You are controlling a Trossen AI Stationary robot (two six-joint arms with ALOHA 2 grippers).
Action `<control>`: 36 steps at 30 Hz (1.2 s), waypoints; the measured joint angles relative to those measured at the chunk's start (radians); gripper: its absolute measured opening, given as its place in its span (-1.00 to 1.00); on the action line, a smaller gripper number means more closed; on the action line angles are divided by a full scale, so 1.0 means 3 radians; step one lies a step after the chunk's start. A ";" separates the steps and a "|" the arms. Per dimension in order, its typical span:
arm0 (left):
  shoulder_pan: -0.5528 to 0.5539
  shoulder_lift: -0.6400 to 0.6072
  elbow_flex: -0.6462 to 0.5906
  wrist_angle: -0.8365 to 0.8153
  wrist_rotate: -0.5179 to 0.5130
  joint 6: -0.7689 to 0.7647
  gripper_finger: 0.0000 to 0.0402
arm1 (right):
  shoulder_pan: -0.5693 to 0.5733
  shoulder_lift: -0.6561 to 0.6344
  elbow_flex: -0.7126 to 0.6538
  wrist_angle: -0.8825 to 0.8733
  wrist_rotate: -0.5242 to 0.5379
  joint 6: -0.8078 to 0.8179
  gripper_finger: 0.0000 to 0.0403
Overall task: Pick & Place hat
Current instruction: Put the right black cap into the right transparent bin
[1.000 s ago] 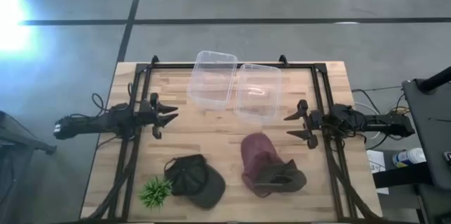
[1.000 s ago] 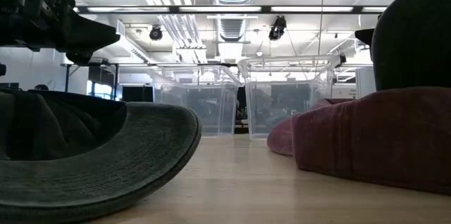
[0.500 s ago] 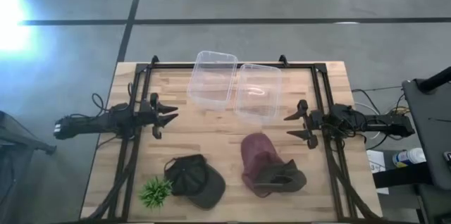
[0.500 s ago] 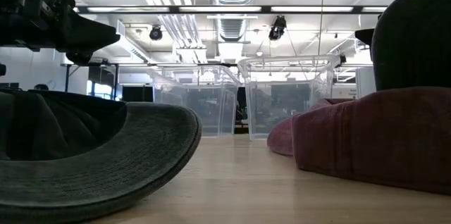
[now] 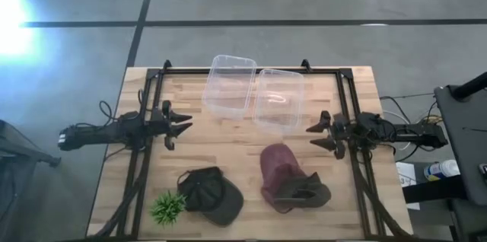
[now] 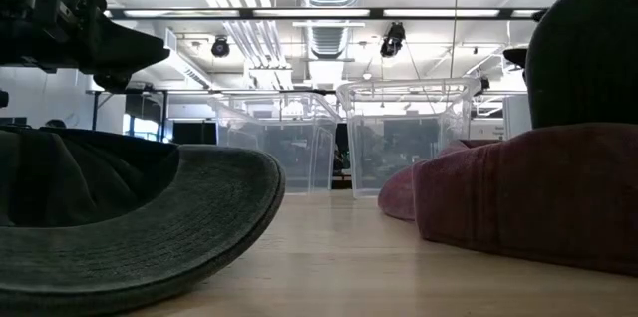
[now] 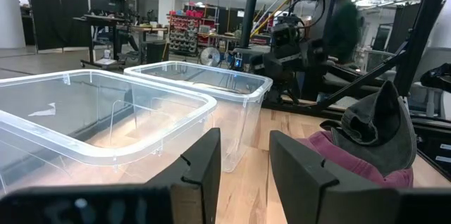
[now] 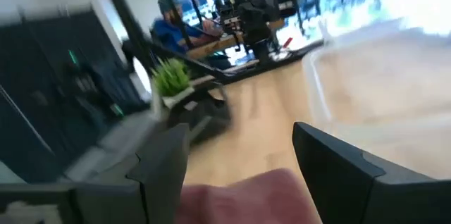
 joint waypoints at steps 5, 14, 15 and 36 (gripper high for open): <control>0.0000 0.0000 0.0000 0.0000 0.0000 0.0000 -0.42 | 0.0001 0.0005 0.0000 0.0075 0.0043 0.2132 0.25; 0.0000 0.0000 0.0001 0.0000 0.0001 0.0000 -0.42 | 0.0074 0.0017 0.0000 0.0476 -0.0148 0.2696 0.24; 0.0000 0.0001 0.0001 0.0000 0.0000 0.0000 -0.42 | 0.0108 0.0035 0.0000 0.0528 -0.0343 0.2748 0.23; -0.0001 0.0000 0.0001 0.0000 0.0000 0.0000 -0.42 | 0.1353 0.4035 0.3038 -0.2476 -0.0555 0.1445 0.15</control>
